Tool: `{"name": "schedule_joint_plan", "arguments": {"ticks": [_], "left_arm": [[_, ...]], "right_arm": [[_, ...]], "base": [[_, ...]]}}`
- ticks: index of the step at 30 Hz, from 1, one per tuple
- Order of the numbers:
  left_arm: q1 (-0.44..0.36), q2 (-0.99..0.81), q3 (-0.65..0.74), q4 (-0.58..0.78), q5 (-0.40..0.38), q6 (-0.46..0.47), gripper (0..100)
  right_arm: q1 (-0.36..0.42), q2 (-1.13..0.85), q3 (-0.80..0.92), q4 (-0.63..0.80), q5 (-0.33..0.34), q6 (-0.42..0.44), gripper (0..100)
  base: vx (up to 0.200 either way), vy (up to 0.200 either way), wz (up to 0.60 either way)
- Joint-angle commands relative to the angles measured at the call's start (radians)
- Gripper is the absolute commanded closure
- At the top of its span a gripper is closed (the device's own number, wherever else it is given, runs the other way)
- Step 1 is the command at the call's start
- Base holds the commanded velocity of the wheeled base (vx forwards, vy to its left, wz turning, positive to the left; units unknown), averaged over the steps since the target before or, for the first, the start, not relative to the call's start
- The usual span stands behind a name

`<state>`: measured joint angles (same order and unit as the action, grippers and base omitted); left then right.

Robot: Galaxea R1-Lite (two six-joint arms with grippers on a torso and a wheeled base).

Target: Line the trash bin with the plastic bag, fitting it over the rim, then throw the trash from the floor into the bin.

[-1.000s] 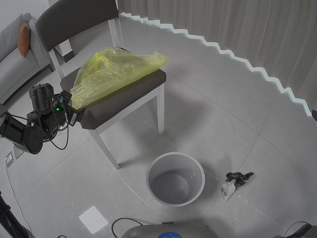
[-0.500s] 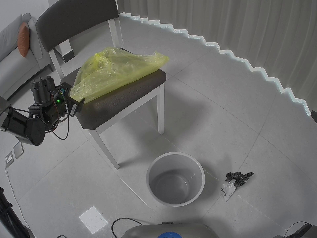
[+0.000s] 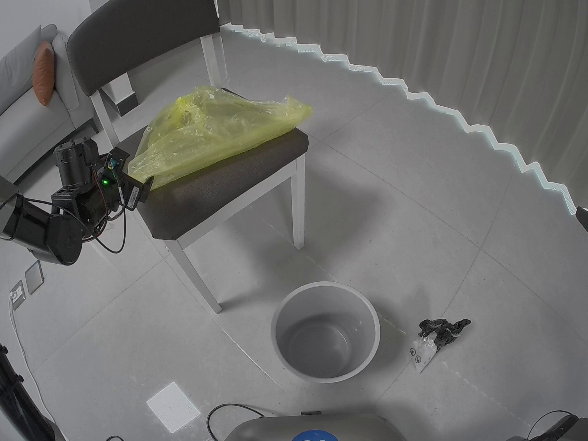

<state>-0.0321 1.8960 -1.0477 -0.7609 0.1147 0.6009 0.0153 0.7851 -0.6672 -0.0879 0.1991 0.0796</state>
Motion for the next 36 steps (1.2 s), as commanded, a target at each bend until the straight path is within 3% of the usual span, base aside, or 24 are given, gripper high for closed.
{"name": "schedule_joint_plan", "arguments": {"ticks": [1, 7, 8, 24, 36], "left_arm": [[0.001, 0.008, -0.012, -0.002, 0.000, -0.003, 0], [0.001, 0.012, -0.023, -0.002, -0.001, 0.000, 0], [0.001, 0.012, -0.023, -0.002, -0.001, 0.000, 100], [0.001, -0.008, -0.017, -0.002, -0.001, -0.006, 100], [-0.057, -0.190, 0.052, -0.069, -0.017, -0.007, 100]], "right_arm": [[0.000, -0.003, 0.001, -0.001, 0.000, 0.000, 0], [0.000, -0.003, 0.001, -0.001, 0.000, 0.000, 0], [0.000, -0.003, 0.001, -0.001, 0.000, 0.000, 0], [0.000, -0.003, 0.001, -0.001, 0.002, 0.000, 0], [0.000, -0.001, -0.006, -0.003, 0.000, 0.011, 0]], "base": [[0.000, 0.000, 0.00], [0.000, 0.000, 0.00], [0.000, 0.000, 0.00], [0.000, 0.000, 0.00], [0.000, 0.000, 0.00]]}}
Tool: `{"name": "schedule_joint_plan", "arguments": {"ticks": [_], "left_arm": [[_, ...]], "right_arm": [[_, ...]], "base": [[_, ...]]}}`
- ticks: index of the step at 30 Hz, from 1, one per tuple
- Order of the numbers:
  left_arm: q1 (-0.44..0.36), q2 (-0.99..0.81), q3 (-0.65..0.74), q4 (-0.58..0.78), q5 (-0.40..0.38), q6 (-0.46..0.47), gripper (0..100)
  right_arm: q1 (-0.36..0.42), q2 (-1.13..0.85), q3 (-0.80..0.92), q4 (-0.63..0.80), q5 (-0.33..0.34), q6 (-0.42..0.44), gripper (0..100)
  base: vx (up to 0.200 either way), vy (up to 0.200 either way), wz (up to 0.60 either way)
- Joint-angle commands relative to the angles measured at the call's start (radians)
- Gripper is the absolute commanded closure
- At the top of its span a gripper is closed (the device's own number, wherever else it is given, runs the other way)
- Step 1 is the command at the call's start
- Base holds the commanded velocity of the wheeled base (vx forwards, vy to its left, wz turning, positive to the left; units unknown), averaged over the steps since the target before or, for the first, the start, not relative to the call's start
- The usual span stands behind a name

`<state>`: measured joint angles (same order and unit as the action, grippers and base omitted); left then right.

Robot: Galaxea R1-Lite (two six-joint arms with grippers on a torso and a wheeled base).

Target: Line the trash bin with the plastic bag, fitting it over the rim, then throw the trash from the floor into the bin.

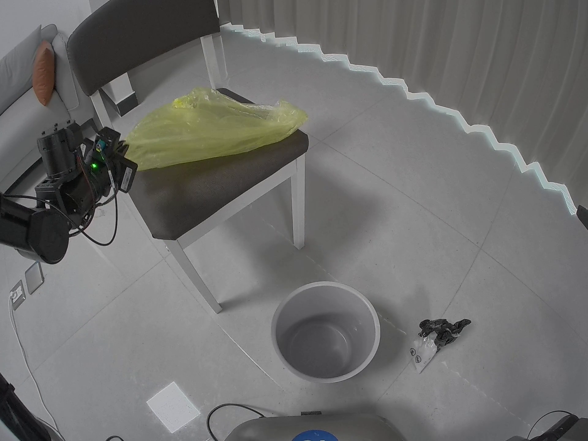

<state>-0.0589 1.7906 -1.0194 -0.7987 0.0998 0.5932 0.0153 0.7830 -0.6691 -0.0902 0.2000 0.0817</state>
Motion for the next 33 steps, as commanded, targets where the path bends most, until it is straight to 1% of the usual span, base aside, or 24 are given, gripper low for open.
{"name": "schedule_joint_plan", "arguments": {"ticks": [1, 3, 13, 16, 22, 25, 29, 31, 33], "left_arm": [[-0.039, -0.100, 0.030, -0.039, -0.003, 0.000, 100], [-0.061, -0.129, 0.035, -0.042, -0.005, 0.000, 100], [-0.151, -0.205, 0.053, -0.042, -0.015, -0.012, 100], [-0.174, -0.220, 0.056, -0.042, -0.023, -0.032, 100], [-0.225, -0.247, 0.056, -0.042, -0.037, -0.041, 100], [-0.260, -0.261, 0.056, -0.042, -0.045, -0.044, 100], [-0.314, -0.280, 0.051, -0.039, -0.046, -0.084, 100], [-0.325, -0.281, 0.048, -0.036, -0.048, -0.089, 100], [-0.345, -0.281, 0.038, -0.033, -0.075, -0.107, 100]], "right_arm": [[0.000, 0.002, -0.007, 0.000, -0.001, 0.018, 0], [0.000, 0.002, -0.006, -0.006, 0.001, 0.036, 0], [0.003, 0.007, 0.006, -0.020, 0.001, 0.041, 0], [0.029, 0.012, 0.013, -0.022, 0.001, 0.041, 0], [0.075, 0.036, 0.034, -0.049, -0.001, 0.049, 0], [0.086, 0.055, 0.051, -0.072, -0.004, 0.050, 0], [0.092, 0.082, 0.072, -0.112, -0.008, 0.050, 0], [0.092, 0.087, 0.077, -0.118, -0.008, 0.050, 0], [0.092, 0.099, 0.089, -0.129, -0.010, 0.050, 0]], "base": [[0.000, 0.000, 0.00], [0.000, 0.000, 0.00], [0.000, 0.000, 0.00], [0.000, 0.000, 0.00], [0.000, 0.000, 0.00], [0.000, 0.000, 0.00], [0.000, 0.000, 0.00], [0.000, 0.000, 0.00], [0.000, 0.000, 0.00]]}}
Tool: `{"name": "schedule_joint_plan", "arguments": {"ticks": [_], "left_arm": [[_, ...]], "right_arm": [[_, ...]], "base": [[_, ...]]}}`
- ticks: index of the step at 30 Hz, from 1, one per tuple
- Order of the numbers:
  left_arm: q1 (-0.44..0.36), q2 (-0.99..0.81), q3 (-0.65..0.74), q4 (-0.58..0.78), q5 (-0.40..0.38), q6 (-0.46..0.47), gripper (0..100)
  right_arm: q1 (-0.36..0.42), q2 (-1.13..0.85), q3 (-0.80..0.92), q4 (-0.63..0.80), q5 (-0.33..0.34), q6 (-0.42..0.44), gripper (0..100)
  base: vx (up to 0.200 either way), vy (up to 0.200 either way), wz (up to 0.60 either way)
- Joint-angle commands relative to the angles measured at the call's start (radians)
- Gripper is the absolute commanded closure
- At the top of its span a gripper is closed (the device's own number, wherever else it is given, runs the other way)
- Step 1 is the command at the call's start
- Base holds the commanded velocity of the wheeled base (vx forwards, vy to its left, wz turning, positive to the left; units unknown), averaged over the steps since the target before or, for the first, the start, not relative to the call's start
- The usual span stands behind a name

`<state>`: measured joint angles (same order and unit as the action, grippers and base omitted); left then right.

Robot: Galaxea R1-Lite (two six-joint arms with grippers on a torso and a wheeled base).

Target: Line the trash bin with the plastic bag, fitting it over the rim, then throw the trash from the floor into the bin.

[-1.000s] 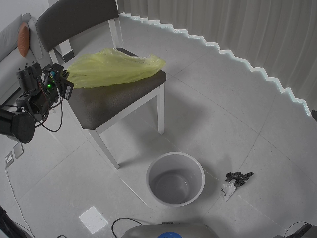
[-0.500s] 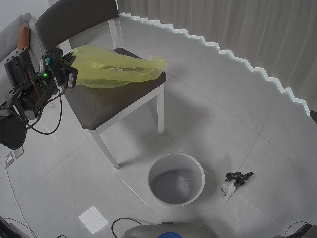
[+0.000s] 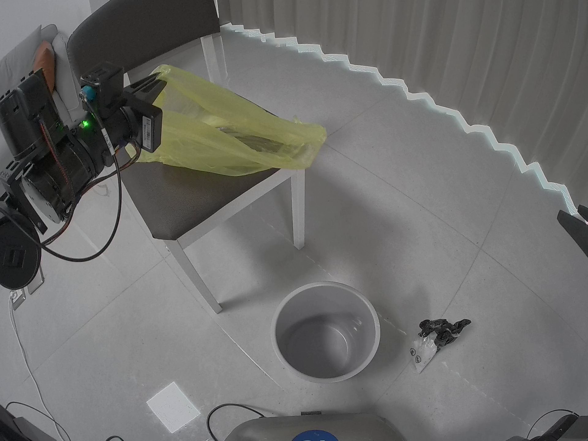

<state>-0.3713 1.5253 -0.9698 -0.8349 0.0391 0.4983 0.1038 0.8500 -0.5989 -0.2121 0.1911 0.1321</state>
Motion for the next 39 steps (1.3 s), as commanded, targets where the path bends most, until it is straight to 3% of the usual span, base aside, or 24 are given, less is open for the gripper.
{"name": "schedule_joint_plan", "arguments": {"ticks": [1, 19, 26, 34, 39], "left_arm": [[-0.038, -0.016, -0.017, 0.005, -0.030, -0.023, 100], [-0.121, -0.010, -0.038, -0.003, -0.058, -0.050, 100], [-0.161, -0.004, -0.056, -0.004, -0.050, -0.069, 100], [-0.215, 0.038, -0.152, 0.010, 0.019, -0.092, 100], [-0.235, 0.075, -0.208, 0.011, 0.056, -0.107, 100]], "right_arm": [[0.004, 0.040, 0.021, -0.009, -0.001, 0.000, 0], [0.011, 0.152, 0.064, -0.030, 0.001, 0.027, 0], [0.091, 0.233, 0.142, -0.162, -0.010, 0.027, 0], [0.235, 0.331, 0.176, -0.291, -0.157, 0.109, 0], [0.300, 0.336, 0.180, -0.296, -0.171, 0.123, 0]], "base": [[0.000, 0.000, 0.00], [0.000, 0.000, 0.00], [0.000, 0.000, 0.00], [0.000, 0.000, 0.00], [0.000, 0.000, 0.00]]}}
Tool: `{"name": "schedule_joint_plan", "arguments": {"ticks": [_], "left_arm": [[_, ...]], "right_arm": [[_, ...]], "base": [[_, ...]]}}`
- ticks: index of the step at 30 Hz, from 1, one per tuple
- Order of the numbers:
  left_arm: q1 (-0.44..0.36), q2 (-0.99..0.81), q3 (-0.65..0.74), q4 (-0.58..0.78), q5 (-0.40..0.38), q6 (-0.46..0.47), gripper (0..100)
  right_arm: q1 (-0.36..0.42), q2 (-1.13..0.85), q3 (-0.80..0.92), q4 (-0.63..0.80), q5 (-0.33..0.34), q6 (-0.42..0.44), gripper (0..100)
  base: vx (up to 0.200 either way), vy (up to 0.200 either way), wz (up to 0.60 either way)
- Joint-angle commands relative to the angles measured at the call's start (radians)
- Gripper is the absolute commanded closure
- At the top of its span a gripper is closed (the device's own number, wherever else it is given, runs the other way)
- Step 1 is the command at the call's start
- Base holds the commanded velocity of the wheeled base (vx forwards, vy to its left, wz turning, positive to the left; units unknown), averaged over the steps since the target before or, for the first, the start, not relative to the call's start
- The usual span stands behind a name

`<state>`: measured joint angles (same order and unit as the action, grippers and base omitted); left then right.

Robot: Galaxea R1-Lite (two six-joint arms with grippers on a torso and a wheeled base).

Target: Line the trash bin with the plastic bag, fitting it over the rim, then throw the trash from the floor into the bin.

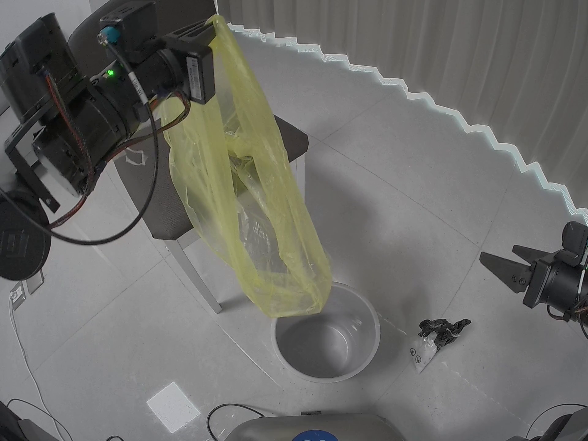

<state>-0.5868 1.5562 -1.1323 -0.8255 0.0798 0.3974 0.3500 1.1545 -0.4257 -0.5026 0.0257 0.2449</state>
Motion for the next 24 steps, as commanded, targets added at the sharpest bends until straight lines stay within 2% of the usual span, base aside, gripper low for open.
{"name": "schedule_joint_plan", "arguments": {"ticks": [1, 5, 12, 20, 24], "left_arm": [[-0.021, 0.050, -0.056, 0.002, 0.017, -0.006, 100], [-0.039, 0.073, -0.096, 0.002, 0.026, -0.019, 100], [-0.059, 0.099, -0.138, 0.008, 0.052, -0.035, 100], [-0.059, 0.110, -0.170, 0.016, 0.061, -0.035, 100], [-0.059, 0.116, -0.213, 0.094, 0.115, -0.035, 100]], "right_arm": [[0.067, 0.031, 0.012, -0.005, -0.006, 0.017, 0], [0.122, 0.045, 0.016, -0.007, -0.020, 0.040, 0], [0.190, 0.134, 0.047, -0.136, -0.122, 0.067, 0], [0.234, 0.136, 0.068, -0.194, -0.136, 0.067, 0], [0.267, 0.142, 0.056, -0.188, -0.139, 0.063, 0]], "base": [[0.000, 0.000, 0.00], [0.000, 0.000, 0.00], [0.000, 0.000, 0.00], [0.000, 0.000, 0.00], [0.000, 0.000, 0.00]]}}
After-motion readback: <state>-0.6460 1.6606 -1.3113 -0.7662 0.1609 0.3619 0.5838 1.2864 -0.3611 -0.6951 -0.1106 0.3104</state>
